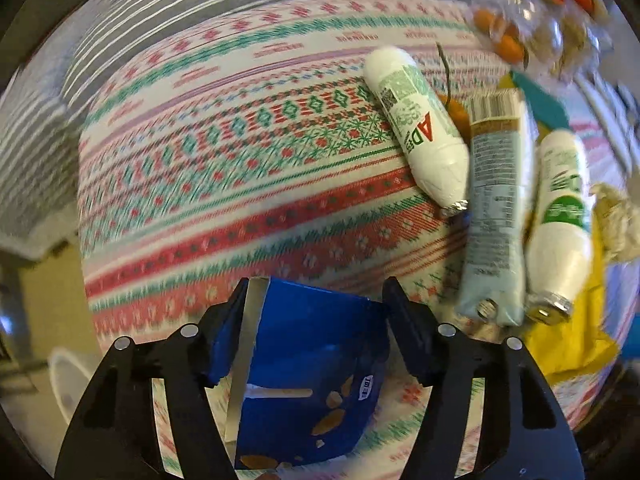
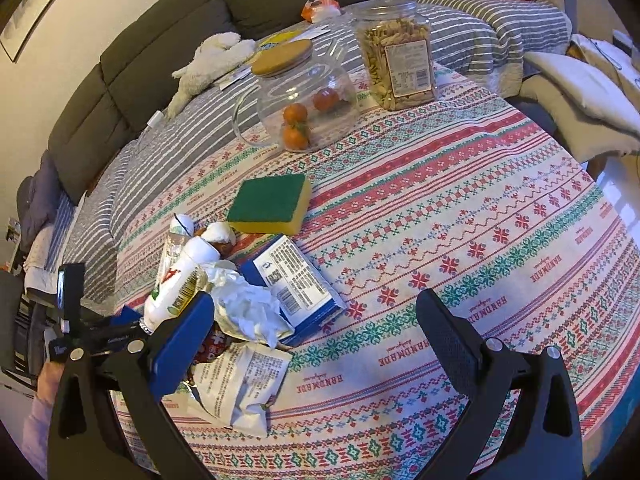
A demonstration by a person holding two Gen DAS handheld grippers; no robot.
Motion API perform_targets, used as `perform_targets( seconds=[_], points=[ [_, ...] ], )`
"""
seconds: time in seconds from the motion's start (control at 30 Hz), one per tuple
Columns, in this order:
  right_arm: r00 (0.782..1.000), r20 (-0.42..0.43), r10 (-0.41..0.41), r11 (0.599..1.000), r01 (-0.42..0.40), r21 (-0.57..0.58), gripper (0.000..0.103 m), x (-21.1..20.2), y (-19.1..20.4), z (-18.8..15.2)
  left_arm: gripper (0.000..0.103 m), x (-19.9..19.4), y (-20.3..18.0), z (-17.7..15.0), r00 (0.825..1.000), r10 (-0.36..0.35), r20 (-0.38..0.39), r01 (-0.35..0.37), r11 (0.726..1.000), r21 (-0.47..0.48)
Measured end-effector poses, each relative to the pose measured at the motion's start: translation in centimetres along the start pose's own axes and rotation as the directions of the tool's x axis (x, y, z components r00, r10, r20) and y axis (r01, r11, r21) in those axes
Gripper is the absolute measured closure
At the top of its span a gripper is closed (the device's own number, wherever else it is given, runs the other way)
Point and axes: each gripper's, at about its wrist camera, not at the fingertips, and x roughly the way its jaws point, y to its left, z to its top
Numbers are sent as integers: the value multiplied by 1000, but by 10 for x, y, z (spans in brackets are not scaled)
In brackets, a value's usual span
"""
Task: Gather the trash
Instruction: 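Lower the left tool onto the blue snack box and close on it, then lift the blue box with the left tool while the right tool grasps crumpled foil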
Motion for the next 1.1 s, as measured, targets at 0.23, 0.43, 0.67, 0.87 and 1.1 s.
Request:
perform_targets(
  seconds=[0.23,0.43,0.67,0.87,1.1],
  points=[
    [998,0,59,998,-59,9,5,0,13,5,40,-59,4,-44,987,-53,150,76,986,-150],
    [998,-1,65,998,-65,-22,5,10,29,7,40,-115,-20,-69,951,-44,305,130,955,-267],
    [997,-59,47,998,-45,39,5,32,13,8,40,-99,-20,-90,913,-69,402,210,924,-318],
    [983,-106,153,982,-139,128,5,54,11,3,39,-88,-16,-82,913,-107,394,245,916,-317],
    [997,-58,57,988,-65,-143,58,49,56,-6,39,-94,-13,-78,899,-102,426,252,915,-315]
  ],
)
